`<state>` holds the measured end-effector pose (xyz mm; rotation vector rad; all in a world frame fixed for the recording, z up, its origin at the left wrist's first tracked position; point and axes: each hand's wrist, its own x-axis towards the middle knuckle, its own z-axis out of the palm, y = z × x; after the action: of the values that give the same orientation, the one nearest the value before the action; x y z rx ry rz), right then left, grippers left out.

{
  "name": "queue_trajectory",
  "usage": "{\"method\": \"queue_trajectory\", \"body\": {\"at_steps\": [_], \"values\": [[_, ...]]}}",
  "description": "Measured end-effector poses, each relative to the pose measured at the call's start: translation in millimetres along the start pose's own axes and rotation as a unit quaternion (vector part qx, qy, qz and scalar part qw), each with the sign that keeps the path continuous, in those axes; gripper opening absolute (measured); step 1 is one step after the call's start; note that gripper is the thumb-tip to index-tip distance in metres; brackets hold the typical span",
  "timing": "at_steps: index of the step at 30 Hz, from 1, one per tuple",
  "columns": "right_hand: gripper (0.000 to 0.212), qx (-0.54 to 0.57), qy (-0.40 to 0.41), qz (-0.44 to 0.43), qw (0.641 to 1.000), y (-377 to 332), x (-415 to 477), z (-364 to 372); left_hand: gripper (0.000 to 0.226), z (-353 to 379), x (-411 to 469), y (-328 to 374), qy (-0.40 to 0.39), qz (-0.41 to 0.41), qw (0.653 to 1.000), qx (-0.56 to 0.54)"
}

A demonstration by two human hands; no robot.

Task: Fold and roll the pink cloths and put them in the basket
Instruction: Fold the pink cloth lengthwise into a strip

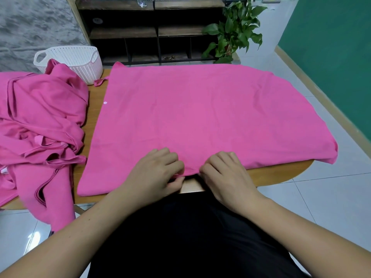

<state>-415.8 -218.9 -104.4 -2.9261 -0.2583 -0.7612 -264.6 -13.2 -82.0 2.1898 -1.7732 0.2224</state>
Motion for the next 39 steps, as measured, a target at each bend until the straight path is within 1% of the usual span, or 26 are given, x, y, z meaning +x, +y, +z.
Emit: {"method": "queue_trajectory", "body": {"at_steps": [2,4,5,7,9,13,17,20,22,23,27,31,39], "values": [[0.019,-0.004,-0.004,0.008,1.000,-1.4,0.5,-4.3,0.016,5.2,-2.0,-0.8,-0.036,-0.015,0.999,0.015],[0.009,-0.026,-0.026,0.004,0.999,-2.0,-3.1,-1.7,0.015,11.0,-4.2,0.3,-0.067,-0.021,0.997,0.026],[0.007,-0.038,-0.043,0.007,0.998,-2.0,-5.8,0.0,0.015,12.6,-4.8,1.2,-0.078,-0.023,0.996,0.030],[0.011,-0.050,-0.078,0.009,0.996,-2.0,-12.2,3.5,0.015,13.4,-6.5,1.5,-0.092,-0.034,0.995,0.026],[0.008,-0.055,-0.096,0.015,0.994,-2.8,-16.6,3.2,0.013,10.5,-8.4,0.1,-0.106,-0.049,0.993,0.013],[0.006,-0.045,-0.088,0.019,0.995,-4.5,-19.0,-3.3,0.013,0.8,-11.1,-5.4,-0.156,-0.074,0.985,0.001],[0.005,0.005,-0.091,-0.017,0.996,-2.4,-20.9,-9.6,0.015,-10.2,-6.1,-5.2,-0.200,-0.095,0.975,-0.011],[0.009,0.044,-0.104,-0.023,0.993,-0.9,-25.7,-14.5,0.027,-10.5,4.3,1.9,-0.221,-0.097,0.970,-0.024],[0.011,0.051,-0.090,0.005,0.995,4.7,-30.6,-19.9,0.036,-6.6,16.5,12.2,-0.215,-0.086,0.972,-0.043],[0.011,0.050,-0.081,0.022,0.995,9.5,-33.7,-23.3,0.037,-3.1,23.2,18.3,-0.206,-0.081,0.974,-0.055],[0.009,0.024,-0.048,0.092,0.994,36.4,-52.9,-37.3,0.025,14.3,51.7,40.4,-0.160,-0.048,0.982,-0.091],[0.007,0.023,-0.025,0.156,0.987,63.9,-81.9,-48.3,0.024,29.9,81.1,59.8,-0.141,-0.020,0.985,-0.100],[0.007,-0.002,0.001,0.228,0.974,99.3,-121.6,-60.4,0.034,64.6,124.7,91.3,-0.077,-0.024,0.992,-0.099]]}}
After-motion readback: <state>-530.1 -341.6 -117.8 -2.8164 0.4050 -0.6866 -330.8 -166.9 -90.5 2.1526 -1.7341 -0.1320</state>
